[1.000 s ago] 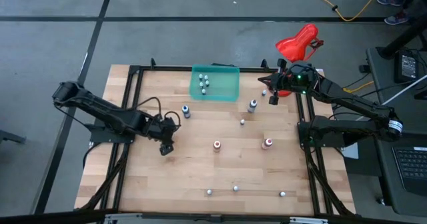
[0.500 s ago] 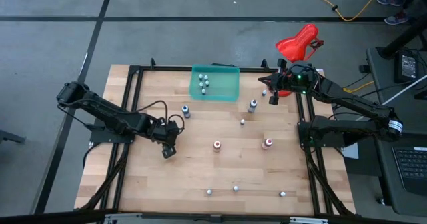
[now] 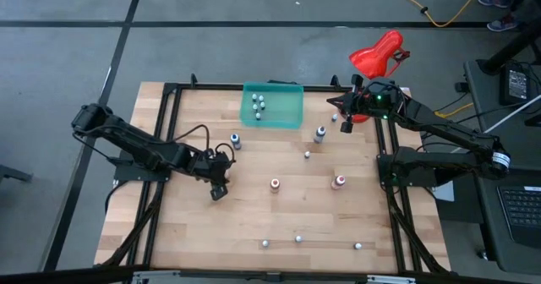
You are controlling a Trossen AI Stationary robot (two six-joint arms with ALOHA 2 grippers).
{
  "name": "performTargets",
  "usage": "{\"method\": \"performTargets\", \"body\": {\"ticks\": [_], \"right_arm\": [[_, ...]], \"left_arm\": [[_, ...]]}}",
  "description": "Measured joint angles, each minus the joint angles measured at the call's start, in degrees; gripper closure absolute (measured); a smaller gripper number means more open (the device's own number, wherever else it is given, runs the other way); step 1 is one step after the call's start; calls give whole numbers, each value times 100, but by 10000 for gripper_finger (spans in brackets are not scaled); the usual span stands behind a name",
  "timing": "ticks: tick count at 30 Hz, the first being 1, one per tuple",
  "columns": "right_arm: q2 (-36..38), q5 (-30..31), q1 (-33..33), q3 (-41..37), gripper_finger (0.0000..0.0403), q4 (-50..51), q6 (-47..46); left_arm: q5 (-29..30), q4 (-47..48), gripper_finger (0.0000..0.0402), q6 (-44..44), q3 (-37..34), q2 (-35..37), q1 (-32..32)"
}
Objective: Pick & Place food coloring
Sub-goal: Put the yellow food coloring bottle into the bin
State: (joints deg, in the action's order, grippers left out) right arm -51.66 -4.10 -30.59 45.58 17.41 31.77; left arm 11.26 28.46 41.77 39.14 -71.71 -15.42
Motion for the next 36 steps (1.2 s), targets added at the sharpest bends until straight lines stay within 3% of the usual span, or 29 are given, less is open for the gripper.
{"method": "performTargets", "body": {"ticks": [5,10,17,27,36], "right_arm": [[0,0,0,0,391,0,0],[0,-1,2,0,391,1,-83],[-37,0,2,0,391,8,-426],[-220,0,2,0,391,-13,-433],[-450,0,4,9,391,-111,-433]], "left_arm": [[26,39,275,-770,581,132,520],[96,650,260,-1773,1543,191,1615],[-626,1100,267,-3051,3003,-270,3265],[-1020,1560,267,-4762,5468,-2564,4470],[-1919,1557,266,-5240,7277,-4704,4758]]}}
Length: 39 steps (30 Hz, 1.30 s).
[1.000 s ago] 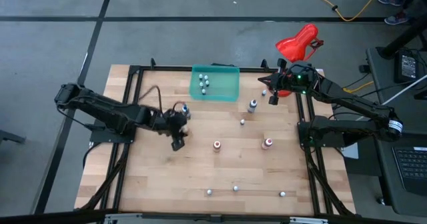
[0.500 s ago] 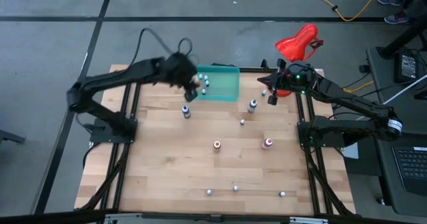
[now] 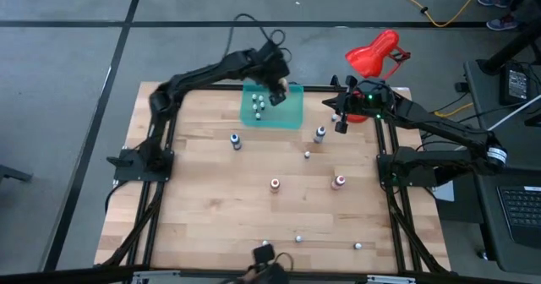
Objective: Pick & Place food coloring
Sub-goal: Put the yellow food coloring bottle into the bin
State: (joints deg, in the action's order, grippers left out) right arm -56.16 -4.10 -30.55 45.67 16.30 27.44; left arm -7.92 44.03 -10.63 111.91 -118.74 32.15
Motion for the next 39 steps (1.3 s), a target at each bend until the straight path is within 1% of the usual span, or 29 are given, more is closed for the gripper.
{"method": "performTargets", "body": {"ticks": [3,8,13,26,33,39], "right_arm": [[-18,0,0,0,391,-72,0],[-41,0,-2,0,391,-197,0],[-42,0,-2,-2,391,-220,0],[-39,1,-4,-7,391,-233,-37],[-37,2,-4,-9,391,-237,-37],[-37,0,-4,-9,391,-235,-42]], "left_arm": [[-110,-59,266,-129,370,-482,-3],[-99,-90,266,-171,788,-1245,4],[-69,-200,266,-141,1002,-1676,27],[26,-436,266,-24,1000,-1803,219],[-59,-459,266,138,993,-2030,282],[-81,-527,261,249,1007,-2080,272]]}}
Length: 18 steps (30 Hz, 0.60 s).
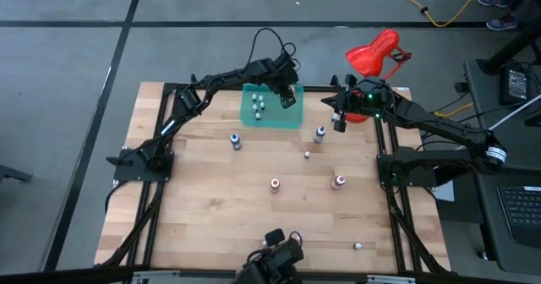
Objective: Pick & Place food coloring
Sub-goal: Put the yellow food coloring bottle into the bin
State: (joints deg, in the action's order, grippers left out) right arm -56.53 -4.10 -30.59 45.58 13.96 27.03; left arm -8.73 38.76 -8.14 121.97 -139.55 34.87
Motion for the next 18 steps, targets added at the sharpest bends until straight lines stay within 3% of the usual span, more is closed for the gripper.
{"method": "performTargets", "body": {"ticks": [11,18], "right_arm": [[0,2,0,0,391,2,0],[0,1,0,0,391,2,8]], "left_arm": [[-50,30,211,2,12,-2,0],[-232,635,186,-21,774,-2,0]]}}
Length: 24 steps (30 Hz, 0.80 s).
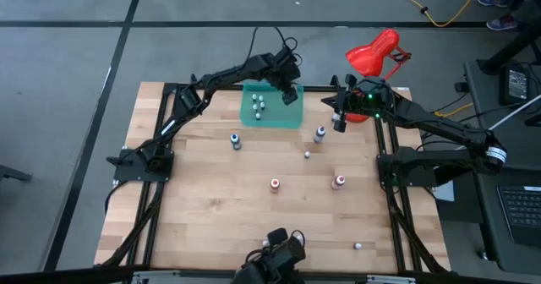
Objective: Pick & Place food coloring
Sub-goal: Put the yellow food coloring bottle into the bin, then put the top left blue food coloring bottle into the bin
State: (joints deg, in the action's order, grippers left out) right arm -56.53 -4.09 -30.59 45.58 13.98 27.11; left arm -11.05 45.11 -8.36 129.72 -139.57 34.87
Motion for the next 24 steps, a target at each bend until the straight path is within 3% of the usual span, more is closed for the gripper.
{"method": "performTargets", "body": {"ticks": [4,8,20,24], "right_arm": [[0,1,2,0,391,0,5],[2,1,2,0,391,4,14],[2,1,2,0,391,13,25],[2,1,2,0,391,19,33]], "left_arm": [[-77,709,183,-220,528,58,-2],[-65,1142,186,-282,321,501,0],[-61,3779,190,-709,314,1554,-2],[-83,4126,190,-696,-133,2252,-31]]}}
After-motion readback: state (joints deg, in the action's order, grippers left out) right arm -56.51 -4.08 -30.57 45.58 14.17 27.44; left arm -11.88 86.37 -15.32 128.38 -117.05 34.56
